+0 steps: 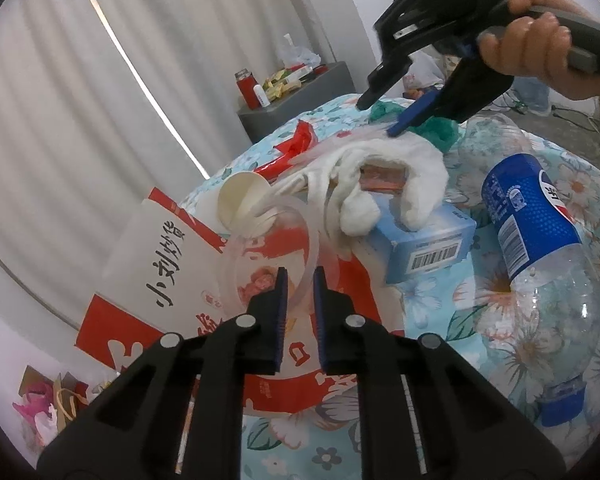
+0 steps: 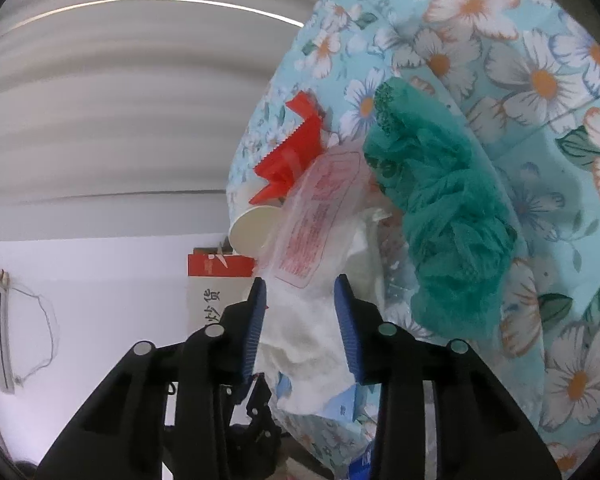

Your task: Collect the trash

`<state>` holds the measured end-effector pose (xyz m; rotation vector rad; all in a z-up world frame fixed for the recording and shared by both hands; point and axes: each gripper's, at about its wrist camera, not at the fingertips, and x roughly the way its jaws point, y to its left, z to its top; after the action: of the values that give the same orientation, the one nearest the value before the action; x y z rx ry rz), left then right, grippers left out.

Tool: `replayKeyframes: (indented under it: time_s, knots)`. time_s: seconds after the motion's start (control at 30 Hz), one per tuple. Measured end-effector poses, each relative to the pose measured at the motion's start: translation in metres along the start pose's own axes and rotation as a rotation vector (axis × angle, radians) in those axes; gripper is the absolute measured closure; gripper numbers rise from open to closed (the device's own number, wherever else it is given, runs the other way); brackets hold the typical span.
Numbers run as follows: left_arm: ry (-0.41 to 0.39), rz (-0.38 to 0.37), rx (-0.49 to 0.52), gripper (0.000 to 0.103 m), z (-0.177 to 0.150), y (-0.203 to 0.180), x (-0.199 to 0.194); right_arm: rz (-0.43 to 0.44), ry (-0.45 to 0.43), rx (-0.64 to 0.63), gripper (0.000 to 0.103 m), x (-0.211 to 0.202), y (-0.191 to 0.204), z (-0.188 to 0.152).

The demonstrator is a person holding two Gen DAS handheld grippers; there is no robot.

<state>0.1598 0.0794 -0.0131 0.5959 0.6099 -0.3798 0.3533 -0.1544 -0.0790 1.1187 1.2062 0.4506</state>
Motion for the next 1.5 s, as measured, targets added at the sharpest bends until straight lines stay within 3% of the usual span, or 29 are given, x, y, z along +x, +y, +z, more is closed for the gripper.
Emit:
replayKeyframes:
  time_s: [0.33, 1.07, 1.5]
  knots:
    - [-0.014, 0.009, 0.009, 0.097, -0.002, -0.004, -0.013, 0.022, -0.006, 0.032, 0.094, 0.002, -0.009, 0.001]
    - [-0.100, 0.081, 0.034, 0.100, 0.007, -0.006, -0.080, 0.155, -0.103, -0.130, 0.098, -0.080, 0.028, -0.052]
    - [-0.200, 0.099, 0.058, 0.100, 0.032, -0.018, -0.132, 0.185, -0.199, -0.195, 0.098, -0.149, 0.026, -0.094]
